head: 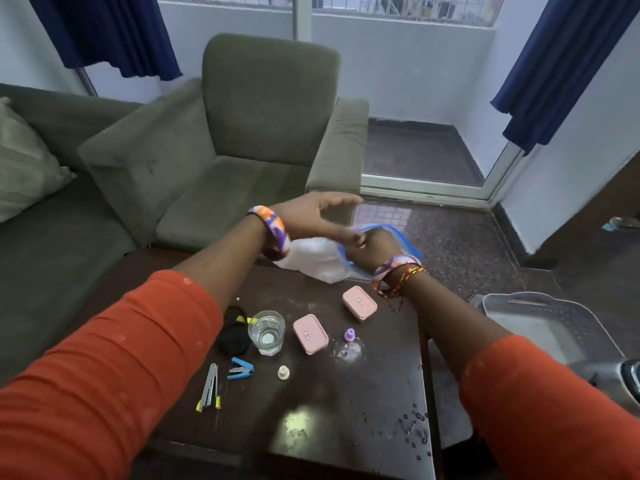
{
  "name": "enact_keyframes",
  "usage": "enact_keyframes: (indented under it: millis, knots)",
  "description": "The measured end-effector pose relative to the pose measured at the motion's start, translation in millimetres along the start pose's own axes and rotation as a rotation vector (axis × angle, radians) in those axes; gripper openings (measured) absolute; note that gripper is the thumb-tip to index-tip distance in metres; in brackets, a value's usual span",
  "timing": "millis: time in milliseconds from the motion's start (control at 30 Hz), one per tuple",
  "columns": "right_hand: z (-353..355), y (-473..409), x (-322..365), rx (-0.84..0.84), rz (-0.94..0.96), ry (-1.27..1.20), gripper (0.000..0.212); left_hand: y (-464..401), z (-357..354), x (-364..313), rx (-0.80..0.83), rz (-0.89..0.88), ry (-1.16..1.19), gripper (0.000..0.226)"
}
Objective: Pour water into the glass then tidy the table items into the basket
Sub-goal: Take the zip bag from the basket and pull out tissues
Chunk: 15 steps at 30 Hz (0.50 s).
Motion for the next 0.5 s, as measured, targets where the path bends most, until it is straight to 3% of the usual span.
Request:
enact_keyframes:
  millis: [67,133,233,333,400,500]
  knots:
    - [0,-3,-1,-0.010,-0.037,-0.179,0.022,6,-2,26,0.090,0.148,-0.360,0.110]
    - [2,-5,-3,-0.028,-0.087,-0.385,0.020,11,-9,48,0.041,0.219,-0.511,0.107]
    - [8,-7,-4,0.024,-0.188,-0.551,0.014,15,-19,63,-0.200,0.154,-0.242,0.058]
    - [16,-10,-15,0.026,-0.293,-0.775,0.015,16,-21,73,-0.265,0.229,-0.148,0.016]
    - [22,-10,-23,-0.020,-0.356,-0.906,0.007,15,-24,82,-0.230,0.264,-0.057,0.020]
    - [27,-10,-39,-0.032,-0.425,-1.087,0.013,14,-30,89,-0.168,0.289,0.044,0.027]
Point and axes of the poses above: each hand's wrist, its own y-axis away from the middle knuckle, its own z-axis out of the back of the hand, x = y × z, the point moved 1 cm from there along -y, towards the middle knuckle
